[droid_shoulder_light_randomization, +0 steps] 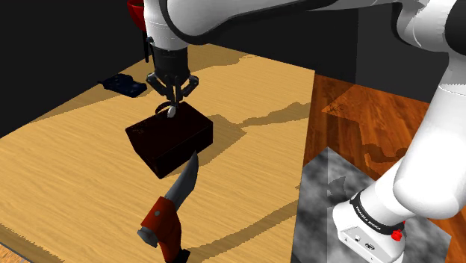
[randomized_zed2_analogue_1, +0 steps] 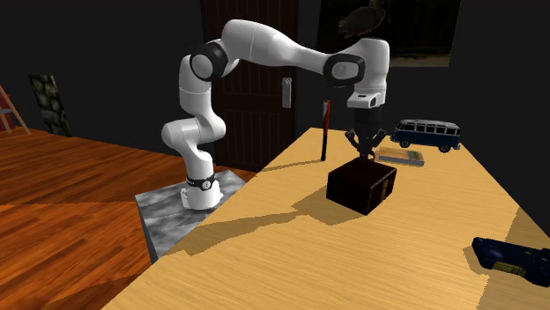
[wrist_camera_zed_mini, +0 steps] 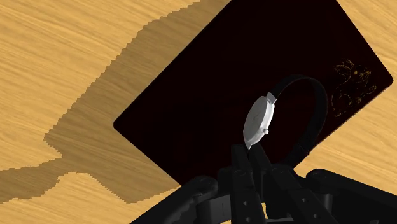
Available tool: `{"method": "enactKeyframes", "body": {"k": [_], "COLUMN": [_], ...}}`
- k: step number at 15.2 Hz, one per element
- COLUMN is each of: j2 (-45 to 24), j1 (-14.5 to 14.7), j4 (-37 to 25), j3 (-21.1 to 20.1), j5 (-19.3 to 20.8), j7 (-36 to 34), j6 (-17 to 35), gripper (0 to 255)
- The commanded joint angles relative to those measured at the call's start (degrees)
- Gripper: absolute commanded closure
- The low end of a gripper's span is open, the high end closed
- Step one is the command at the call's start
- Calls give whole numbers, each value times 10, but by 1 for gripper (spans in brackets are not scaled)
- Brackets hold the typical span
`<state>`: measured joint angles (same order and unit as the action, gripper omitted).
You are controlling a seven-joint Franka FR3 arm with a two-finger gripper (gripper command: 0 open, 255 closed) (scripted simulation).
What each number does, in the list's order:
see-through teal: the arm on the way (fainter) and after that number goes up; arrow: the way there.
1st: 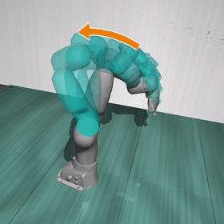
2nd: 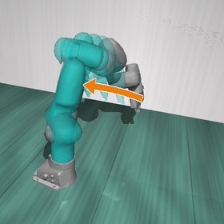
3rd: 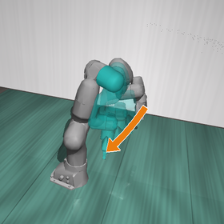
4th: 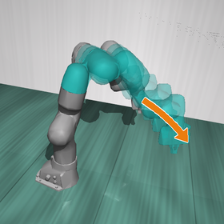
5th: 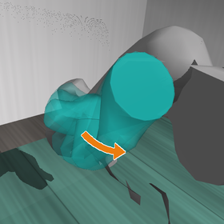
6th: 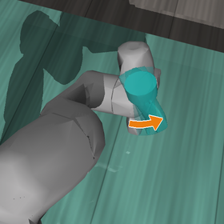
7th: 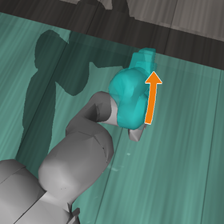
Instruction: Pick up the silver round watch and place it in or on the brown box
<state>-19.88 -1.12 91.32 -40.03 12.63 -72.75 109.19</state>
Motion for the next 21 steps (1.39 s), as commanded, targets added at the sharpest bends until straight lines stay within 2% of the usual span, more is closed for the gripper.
{"method": "enactKeyframes", "body": {"k": [1, 5, 12, 13, 18, 21], "j2": [-1, -8, -8, -8, -8, 8], "j1": [-1, -1, -1, -1, -1, -3], "j4": [14, 37, 37, 37, 37, -2], "j3": [1, 4, 4, 4, 4, -2], "j5": [1, 8, 8, 8, 8, -5], "j7": [-2, -6, -6, -6, -6, 3], "j6": [15, 43, 43, 43, 43, -7], "gripper": [255, 255, 255, 0, 0, 0]}}
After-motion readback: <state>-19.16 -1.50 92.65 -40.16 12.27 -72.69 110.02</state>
